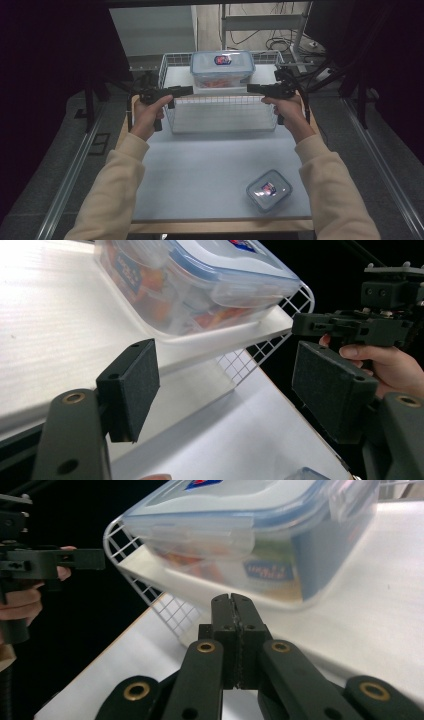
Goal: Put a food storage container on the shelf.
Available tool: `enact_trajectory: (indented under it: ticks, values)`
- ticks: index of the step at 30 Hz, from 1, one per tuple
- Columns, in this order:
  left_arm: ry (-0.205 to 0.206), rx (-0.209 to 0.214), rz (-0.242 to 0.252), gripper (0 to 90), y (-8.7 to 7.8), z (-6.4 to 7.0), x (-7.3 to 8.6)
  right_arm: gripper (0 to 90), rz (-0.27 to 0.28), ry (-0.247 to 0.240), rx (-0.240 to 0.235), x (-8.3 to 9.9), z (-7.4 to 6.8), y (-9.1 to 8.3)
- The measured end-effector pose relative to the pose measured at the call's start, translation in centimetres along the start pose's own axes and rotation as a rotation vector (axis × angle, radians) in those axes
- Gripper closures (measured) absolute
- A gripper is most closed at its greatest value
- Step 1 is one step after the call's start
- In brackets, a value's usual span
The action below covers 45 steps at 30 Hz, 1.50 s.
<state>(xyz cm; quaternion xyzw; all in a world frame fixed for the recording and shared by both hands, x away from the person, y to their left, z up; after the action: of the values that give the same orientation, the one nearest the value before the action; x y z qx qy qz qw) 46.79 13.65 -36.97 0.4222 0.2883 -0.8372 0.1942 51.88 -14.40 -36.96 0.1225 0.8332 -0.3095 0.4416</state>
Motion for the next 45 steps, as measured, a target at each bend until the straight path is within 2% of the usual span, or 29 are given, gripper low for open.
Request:
enact_trajectory:
  ticks: [5, 6, 8, 10, 11, 12, 14, 15, 16, 18, 19, 21, 23, 24, 27, 29, 33, 36, 39, 43, 45]
  values:
    - [0.031, 0.002, 0.005, 26.5, -0.9, 0.9, 1.1, 88.3, 0.007, -0.001, -0.023, 1.4, -0.2, -1.5]
    - [0.06, -0.011, 0.004, 26.6, -1.4, 1.3, 1.9, 87.3, 0.013, -0.006, -0.032, 2.1, -0.2, -2.2]
    - [0.06, 0.004, 0.007, 26.6, -1.8, 1.6, 2.9, 86.9, 0.011, -0.014, -0.04, 3.0, -0.4, -2.8]
    - [0.066, -0.001, 0.012, 26.6, -2.2, 1.8, 3.9, 85.7, 0.007, -0.029, -0.04, 4.0, -0.5, -3.5]
    - [0.066, -0.001, 0.012, 26.6, -2.2, 1.8, 3.9, 85.2, 0.005, -0.035, -0.045, 4.5, -0.5, -3.9]
    - [0.065, -0.004, 0.011, 26.6, -2.5, 1.8, 5.1, 84.4, 0.004, -0.037, -0.049, 5.1, -0.6, -4.2]
    - [0.055, 0.011, 0.006, 26.5, -2.6, 1.8, 6.4, 83.6, -0.003, -0.041, -0.054, 6.4, -0.5, -4.8]
    - [0.055, 0.011, 0.006, 26.5, -2.6, 1.8, 6.4, 83.6, -0.003, -0.041, -0.054, 6.4, -0.5, -4.8]
    - [0.045, 0.014, 0.004, 26.6, -2.6, 1.5, 7.7, 83.3, -0.015, -0.04, -0.051, 7.9, -0.1, -5.3]
    - [0.038, 0.011, -0.006, 26.6, -2.7, 1.2, 9.1, 82.3, -0.023, -0.038, -0.046, 9.4, 0.3, -5.7]
    - [0.038, 0.011, -0.006, 26.6, -2.7, 1.2, 9.1, 82.3, -0.023, -0.038, -0.046, 9.4, 0.3, -5.7]
    - [0.027, -0.001, -0.013, 26.5, -2.8, 0.8, 10.9, 80.2, -0.026, -0.031, -0.035, 11.3, 1.0, -6.5]
    - [0.022, 0.001, -0.015, 26.5, -2.9, 0.8, 11.4, 77.5, -0.038, -0.028, -0.015, 12.5, 1.6, -7.0]
    - [0.023, -0.009, -0.028, 26.5, -2.9, 0.6, 12.6, 76.7, -0.05, -0.032, 0.004, 13.1, 1.9, -7.2]
    - [0.021, -0.025, -0.046, 26.4, -2.9, 0.3, 14.2, 69.8, -0.066, -0.034, 0.039, 14.7, 2.6, -7.8]
    - [0.011, -0.028, -0.055, 26.2, -2.8, 0.1, 15.1, 65.6, -0.071, -0.028, 0.039, 15.6, 2.8, -8.1]
    - [0.007, -0.036, -0.073, 26.1, -2.6, 0.0, 16.3, 51.6, -0.097, -0.034, 0.046, 17.1, 2.9, -8.4]
    - [0.019, -0.042, -0.106, 26.0, -1.9, 0.0, 17.8, 46.6, -0.115, -0.018, 0.027, 18.0, 2.8, -8.5]
    - [0.013, -0.035, -0.127, 26.0, -1.4, 0.3, 18.6, 41.2, -0.121, -0.015, 0.037, 18.3, 2.8, -8.5]
    - [0.065, -0.061, -0.159, 25.8, -1.3, 0.6, 19.2, 35.2, -0.142, -0.037, 0.049, 18.6, 2.7, -8.5]
    - [0.072, -0.068, -0.162, 25.8, -1.4, 0.6, 19.3, 34.1, -0.145, -0.042, 0.058, 18.6, 2.7, -8.5]
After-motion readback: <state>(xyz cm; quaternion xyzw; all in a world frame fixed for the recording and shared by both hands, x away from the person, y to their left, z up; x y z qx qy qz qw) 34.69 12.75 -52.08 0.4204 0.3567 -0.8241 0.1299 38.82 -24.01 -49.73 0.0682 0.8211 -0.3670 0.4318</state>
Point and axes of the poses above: each handheld gripper's, and its own axes: y roughly forward along the jaws, x roughly out of its underside, z roughly to its right, the point moved 7 cm from there along y, roughly forward along the jaws, and after that the axes turned 3 degrees about y, right-handed, at the moved point
